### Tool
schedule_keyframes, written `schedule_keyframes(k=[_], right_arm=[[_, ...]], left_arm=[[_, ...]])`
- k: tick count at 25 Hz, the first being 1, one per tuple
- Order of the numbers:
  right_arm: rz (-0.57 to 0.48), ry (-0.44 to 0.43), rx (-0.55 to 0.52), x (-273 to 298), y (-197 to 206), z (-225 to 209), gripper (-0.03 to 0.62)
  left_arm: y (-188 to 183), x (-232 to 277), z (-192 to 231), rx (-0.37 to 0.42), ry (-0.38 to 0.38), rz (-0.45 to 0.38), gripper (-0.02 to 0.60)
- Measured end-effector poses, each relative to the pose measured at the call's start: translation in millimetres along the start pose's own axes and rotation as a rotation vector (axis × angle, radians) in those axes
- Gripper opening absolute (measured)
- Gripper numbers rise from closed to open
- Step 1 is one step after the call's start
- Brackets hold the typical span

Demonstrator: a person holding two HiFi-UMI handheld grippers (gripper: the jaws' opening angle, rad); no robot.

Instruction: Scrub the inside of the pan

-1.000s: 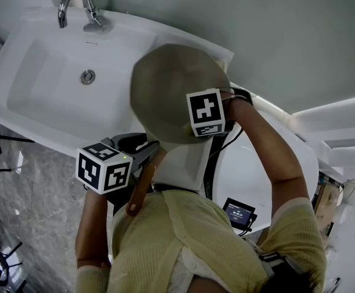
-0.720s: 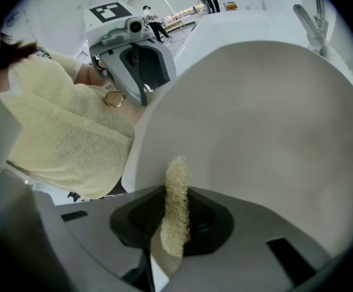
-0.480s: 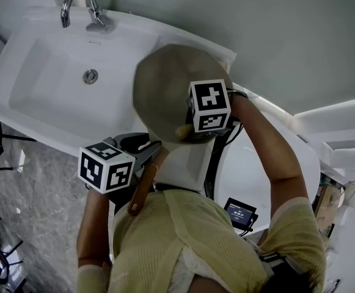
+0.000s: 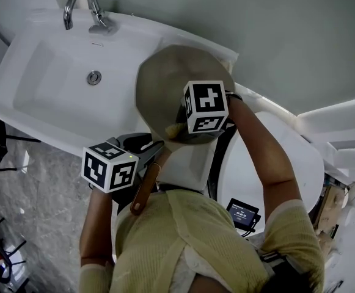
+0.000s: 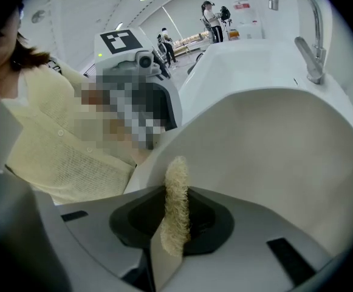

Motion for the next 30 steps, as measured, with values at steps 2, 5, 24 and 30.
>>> schedule_keyframes(k=[2,5,24,30], right_arm=[[-0.020,0.007,-0.006,0,-6,-1,0.084],[-0.048,0.018,-0.015,-2,-12,-2,0.084],[-0.404,0.351,0.068,-48,-24,4,0.084],[-0.525,0.486,0.140,-67,-22,9,0.084]], left_arm=[[0,0,1,-0.001,-0.002,0.000,0.179],[0,0,0,0.000,-0.006,0.002,0.179],[0,0,1,-0.009,-0.011,0.007,0.179],[0,-1,0,-0.009,-0.027,0.011,0.179]])
Point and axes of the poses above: the fingertips, and each gripper's own axes: x forward along the fingers, z to its left, y out of its underside, the point moved 5 cm from there along -x, backward along the fingers, and after that the axes turned 14 degrees about y, right-handed, at the moved point
